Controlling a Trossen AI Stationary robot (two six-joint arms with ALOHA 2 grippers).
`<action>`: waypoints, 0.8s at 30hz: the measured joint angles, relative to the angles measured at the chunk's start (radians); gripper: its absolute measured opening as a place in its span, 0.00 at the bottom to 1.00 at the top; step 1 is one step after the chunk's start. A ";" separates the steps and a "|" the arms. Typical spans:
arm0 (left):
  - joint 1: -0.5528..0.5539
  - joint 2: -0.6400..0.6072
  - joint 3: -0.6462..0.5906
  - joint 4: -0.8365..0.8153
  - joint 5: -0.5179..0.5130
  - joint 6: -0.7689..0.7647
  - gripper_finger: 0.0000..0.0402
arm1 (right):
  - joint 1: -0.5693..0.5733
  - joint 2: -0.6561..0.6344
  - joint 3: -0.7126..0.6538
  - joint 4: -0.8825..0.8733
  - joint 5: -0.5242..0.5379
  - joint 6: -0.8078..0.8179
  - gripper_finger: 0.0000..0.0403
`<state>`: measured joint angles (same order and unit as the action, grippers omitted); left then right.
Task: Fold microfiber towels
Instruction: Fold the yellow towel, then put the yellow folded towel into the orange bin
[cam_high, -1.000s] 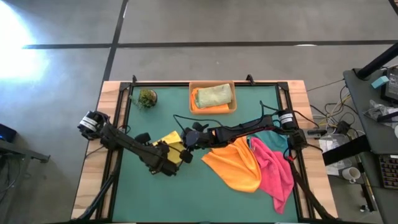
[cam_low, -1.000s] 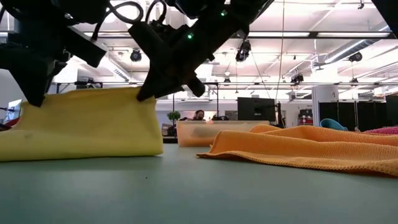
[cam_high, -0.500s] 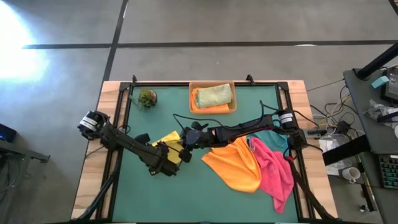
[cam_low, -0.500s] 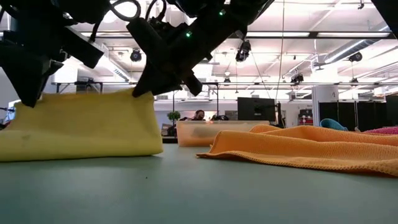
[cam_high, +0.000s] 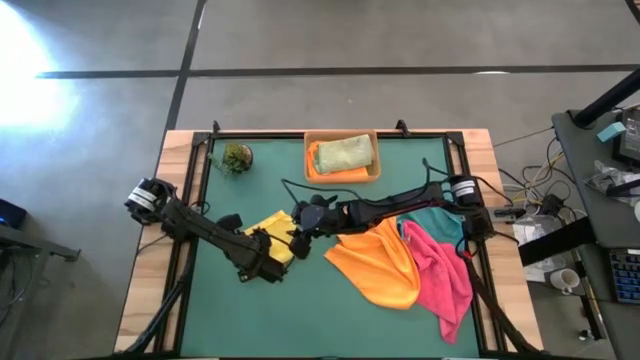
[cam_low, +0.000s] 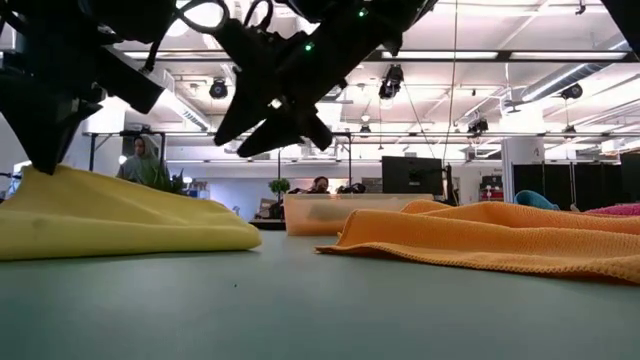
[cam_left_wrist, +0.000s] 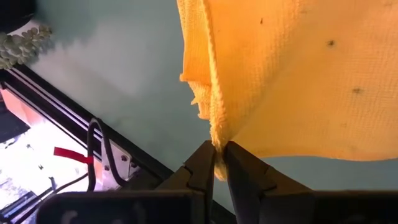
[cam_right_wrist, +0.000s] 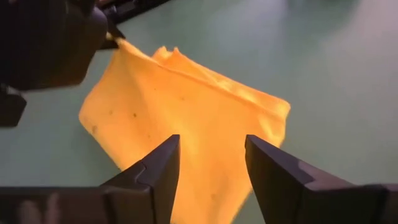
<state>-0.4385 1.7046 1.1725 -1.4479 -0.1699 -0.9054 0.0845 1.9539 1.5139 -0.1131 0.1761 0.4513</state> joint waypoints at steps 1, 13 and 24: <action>0.000 0.000 -0.004 -0.001 0.000 -0.001 0.06 | 0.000 -0.006 0.000 -0.018 0.000 0.001 0.43; 0.013 0.000 -0.017 -0.107 0.023 0.039 0.17 | 0.030 -0.064 0.000 -0.121 -0.004 -0.011 0.37; -0.052 -0.051 -0.013 -0.098 0.032 -0.055 0.36 | 0.075 -0.064 0.000 -0.162 -0.004 -0.071 0.36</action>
<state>-0.4904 1.6532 1.1599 -1.5456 -0.1375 -0.9600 0.1599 1.8896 1.5143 -0.2747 0.1722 0.3803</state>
